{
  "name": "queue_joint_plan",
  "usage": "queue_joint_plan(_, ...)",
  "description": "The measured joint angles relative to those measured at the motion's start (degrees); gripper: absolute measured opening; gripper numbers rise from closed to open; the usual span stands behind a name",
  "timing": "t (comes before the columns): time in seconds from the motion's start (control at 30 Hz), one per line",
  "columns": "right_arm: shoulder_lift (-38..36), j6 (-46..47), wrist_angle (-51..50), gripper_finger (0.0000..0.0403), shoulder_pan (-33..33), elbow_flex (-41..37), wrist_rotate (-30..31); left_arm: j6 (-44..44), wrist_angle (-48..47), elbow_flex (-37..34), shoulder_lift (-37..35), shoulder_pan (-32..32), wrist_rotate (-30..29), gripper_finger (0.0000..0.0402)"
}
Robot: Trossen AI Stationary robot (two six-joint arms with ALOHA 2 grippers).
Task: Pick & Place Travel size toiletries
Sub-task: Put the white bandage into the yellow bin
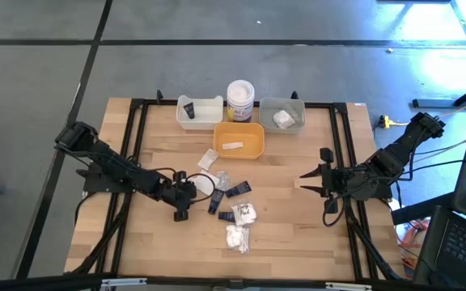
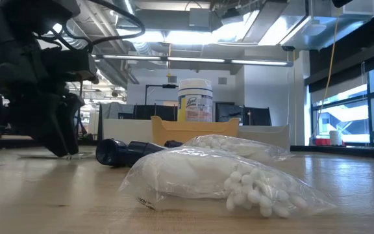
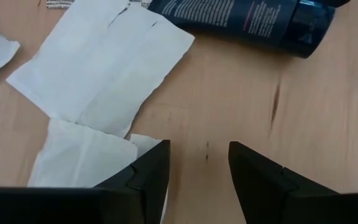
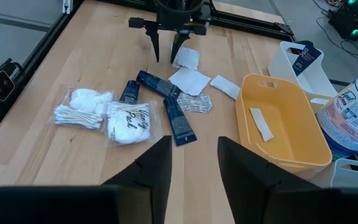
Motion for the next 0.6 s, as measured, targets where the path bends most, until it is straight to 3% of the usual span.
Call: queue_joint_plan(0.6,-0.01,-0.02,-0.01,0.0168,0.01,0.00,0.00,0.95,-0.47,0.00,-0.11,0.02,-2.02,0.0154)
